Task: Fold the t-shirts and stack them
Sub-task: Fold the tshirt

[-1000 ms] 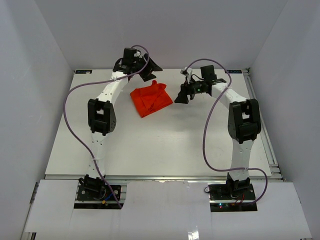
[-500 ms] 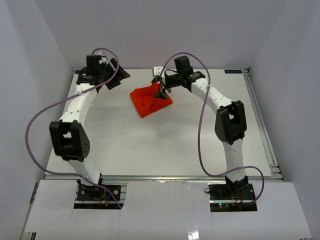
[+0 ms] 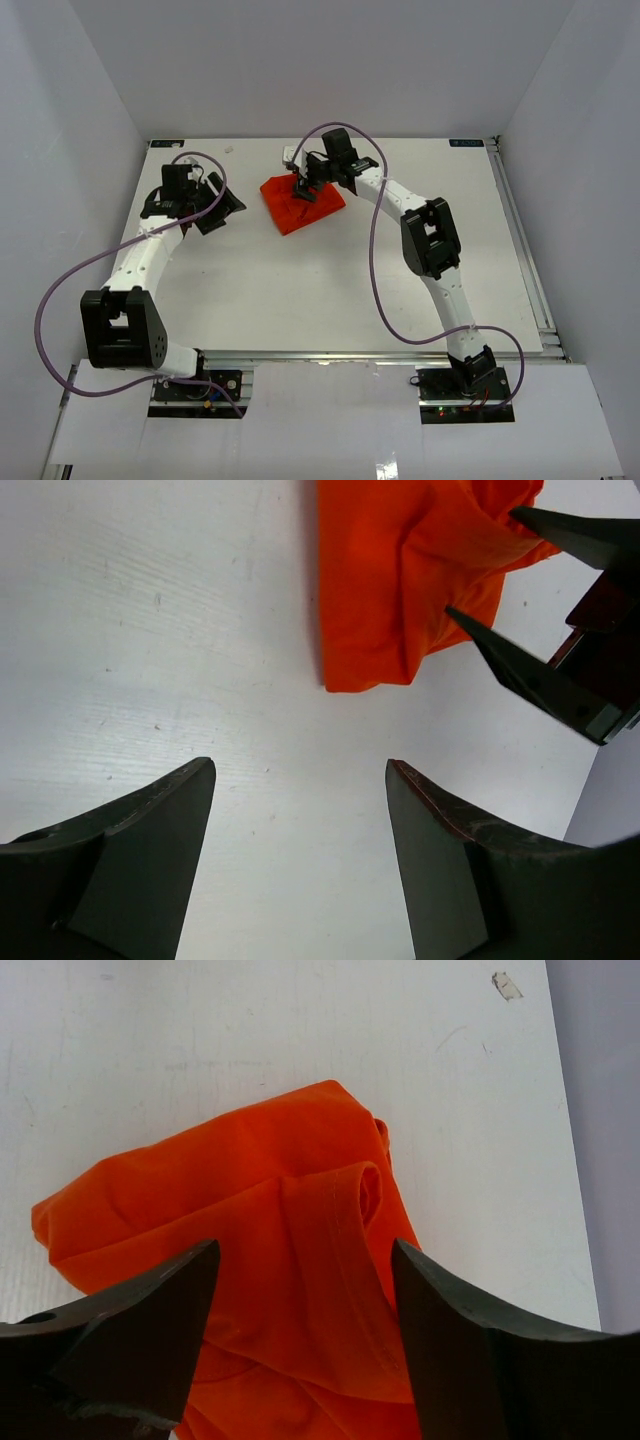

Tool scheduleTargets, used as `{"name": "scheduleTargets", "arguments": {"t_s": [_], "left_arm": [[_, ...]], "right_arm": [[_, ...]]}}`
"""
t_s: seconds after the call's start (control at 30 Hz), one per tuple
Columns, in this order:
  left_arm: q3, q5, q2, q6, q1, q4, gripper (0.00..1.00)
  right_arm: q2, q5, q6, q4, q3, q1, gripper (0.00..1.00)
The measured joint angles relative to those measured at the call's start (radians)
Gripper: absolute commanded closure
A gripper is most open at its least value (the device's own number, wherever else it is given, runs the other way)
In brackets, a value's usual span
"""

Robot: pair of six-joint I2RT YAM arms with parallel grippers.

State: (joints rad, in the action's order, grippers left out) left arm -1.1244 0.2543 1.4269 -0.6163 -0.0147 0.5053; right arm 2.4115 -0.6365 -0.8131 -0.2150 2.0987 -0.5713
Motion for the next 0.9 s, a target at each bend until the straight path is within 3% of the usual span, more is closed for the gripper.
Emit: {"name": "scheduleTargets", "arguments": {"t_s": [0.17,0.33,0.47,0.9], "left_arm": [[0.036,0.0,-0.023,-0.007,0.0,0.006,0.2],[0.037,0.001,-0.03,-0.011,0.0,0.002,0.2],[0.037,0.006,-0.03,-0.013,0.0,0.002,0.2],[0.045,0.05,-0.02,-0.031,0.0,-0.017,0.2]], "right_arm": [[0.003,0.026,-0.003,0.02,0.0,-0.001,0.54],[0.003,0.032,-0.011,0.035,-0.003,-0.001,0.71],[-0.006,0.031,-0.02,0.053,-0.048,0.0,0.94],[-0.177,0.024,0.013,0.1,-0.304,0.073,0.94]]}}
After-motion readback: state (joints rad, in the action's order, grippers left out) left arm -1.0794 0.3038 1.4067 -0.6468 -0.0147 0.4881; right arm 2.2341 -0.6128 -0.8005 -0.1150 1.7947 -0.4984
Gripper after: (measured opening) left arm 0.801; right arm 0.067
